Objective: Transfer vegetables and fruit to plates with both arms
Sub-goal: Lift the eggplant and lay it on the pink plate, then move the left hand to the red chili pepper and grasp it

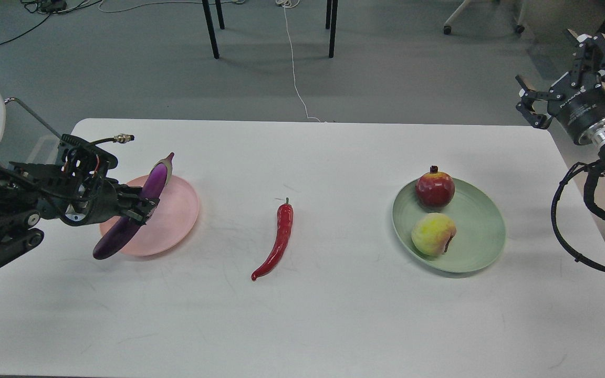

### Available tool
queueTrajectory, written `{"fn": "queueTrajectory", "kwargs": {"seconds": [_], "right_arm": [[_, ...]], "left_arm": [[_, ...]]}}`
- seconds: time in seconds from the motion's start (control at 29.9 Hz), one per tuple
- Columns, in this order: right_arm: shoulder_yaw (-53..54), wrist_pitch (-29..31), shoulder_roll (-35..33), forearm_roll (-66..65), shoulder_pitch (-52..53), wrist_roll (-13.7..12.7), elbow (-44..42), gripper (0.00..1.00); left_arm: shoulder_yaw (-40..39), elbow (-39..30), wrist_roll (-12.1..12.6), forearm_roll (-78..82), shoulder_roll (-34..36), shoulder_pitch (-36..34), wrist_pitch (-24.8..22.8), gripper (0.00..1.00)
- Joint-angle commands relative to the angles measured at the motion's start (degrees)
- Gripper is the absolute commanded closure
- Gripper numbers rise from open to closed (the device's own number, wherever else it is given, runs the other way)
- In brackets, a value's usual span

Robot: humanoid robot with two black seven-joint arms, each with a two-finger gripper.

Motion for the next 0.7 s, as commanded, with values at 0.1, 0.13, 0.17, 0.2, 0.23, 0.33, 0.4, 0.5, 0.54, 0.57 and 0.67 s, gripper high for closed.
{"fn": "queueTrajectory", "kwargs": {"seconds": [0.1,0.13,0.17,0.2,0.23,0.33,0.4,0.5,0.54,0.57,0.67], "right_arm": [[-0.12,0.0,-0.03,-0.28,-0.16,0.01,0.13,0.01],[-0.12,0.0,-0.03,-0.28,-0.16,0.01,0.31,0.01],[-0.12,0.0,-0.03,-0.28,-0.25,0.01,0.39,0.01],[-0.12,0.0,-0.03,-0.28,-0.25,0.01,0.48,0.01],[-0.12,0.0,-0.03,-0.28,-0.25,0.01,0.48,0.01],[-0.12,0.0,-0.12,-0.28,-0.16,0.01,0.48,0.01],[-0.12,0.0,-0.73,-0.28,-0.25,0.01,0.57,0.01],[0.14,0.0,-2.22,-0.19,-0.51,0.01,1.79,0.01],[0.41,0.0,-3.27,0.16,-0.77,0.1,2.67,0.01],[0.76,0.0,-4.67,0.51,-1.04,0.1,3.64,0.01],[1.02,0.0,-6.7,0.69,-3.05,0.18,4.61,0.01]], "left_arm": [[0.02,0.12,0.0,-0.44,-0.41,0.02,0.01,0.22],[-0.07,0.12,0.0,-0.52,-0.59,0.02,0.01,0.19],[-0.07,0.12,0.0,-0.53,-0.85,0.02,0.01,0.16],[-0.07,0.04,0.0,-0.61,-0.86,0.02,0.01,0.14],[-0.07,-0.05,0.0,-0.61,-0.86,-0.07,0.01,0.14],[-0.77,-1.01,-0.09,-0.61,-0.51,-0.59,-0.08,0.14],[-1.21,-3.46,-0.09,-0.61,-0.51,-1.64,-0.26,0.14],[-0.95,-9.61,0.35,-0.7,-0.59,-5.5,-0.96,0.14],[-0.95,-11.55,0.35,-0.7,-0.77,-6.39,-1.22,0.14],[-1.04,-13.22,0.52,-0.61,-0.94,-6.92,-2.01,0.14],[-0.86,-16.65,0.7,-0.53,-3.04,-7.62,-4.79,0.14]]}}
